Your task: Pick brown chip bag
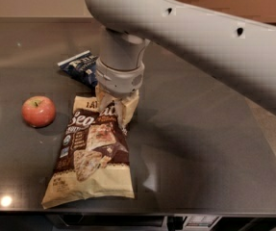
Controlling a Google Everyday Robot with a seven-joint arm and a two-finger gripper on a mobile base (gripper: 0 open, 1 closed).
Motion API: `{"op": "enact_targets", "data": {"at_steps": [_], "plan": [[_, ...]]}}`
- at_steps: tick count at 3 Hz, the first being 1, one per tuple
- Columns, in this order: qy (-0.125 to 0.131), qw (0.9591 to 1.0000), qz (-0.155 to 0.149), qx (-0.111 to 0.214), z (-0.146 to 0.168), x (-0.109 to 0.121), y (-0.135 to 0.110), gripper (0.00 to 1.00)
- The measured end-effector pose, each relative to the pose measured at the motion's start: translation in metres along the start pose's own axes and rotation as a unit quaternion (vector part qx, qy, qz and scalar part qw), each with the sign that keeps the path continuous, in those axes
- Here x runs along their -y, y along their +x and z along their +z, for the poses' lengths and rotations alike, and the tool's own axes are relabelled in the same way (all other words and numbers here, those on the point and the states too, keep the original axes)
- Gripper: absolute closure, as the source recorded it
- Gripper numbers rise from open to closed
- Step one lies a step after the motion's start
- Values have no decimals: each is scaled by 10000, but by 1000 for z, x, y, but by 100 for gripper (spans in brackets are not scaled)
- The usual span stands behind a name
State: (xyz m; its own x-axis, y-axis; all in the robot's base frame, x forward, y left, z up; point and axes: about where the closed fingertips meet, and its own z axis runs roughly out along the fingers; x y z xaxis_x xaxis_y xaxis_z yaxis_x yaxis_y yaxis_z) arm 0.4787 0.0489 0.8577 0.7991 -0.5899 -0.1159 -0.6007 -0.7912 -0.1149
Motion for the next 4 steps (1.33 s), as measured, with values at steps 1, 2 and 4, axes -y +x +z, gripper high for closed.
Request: {"op": "enact_targets", "data": {"at_steps": [1, 2, 4], "plan": [[67, 9999, 66, 113, -17, -1, 7, 87], [193, 9994, 100, 257, -41, -1, 17, 100], [848, 9937, 19, 730, -109, 13, 39, 100]]}}
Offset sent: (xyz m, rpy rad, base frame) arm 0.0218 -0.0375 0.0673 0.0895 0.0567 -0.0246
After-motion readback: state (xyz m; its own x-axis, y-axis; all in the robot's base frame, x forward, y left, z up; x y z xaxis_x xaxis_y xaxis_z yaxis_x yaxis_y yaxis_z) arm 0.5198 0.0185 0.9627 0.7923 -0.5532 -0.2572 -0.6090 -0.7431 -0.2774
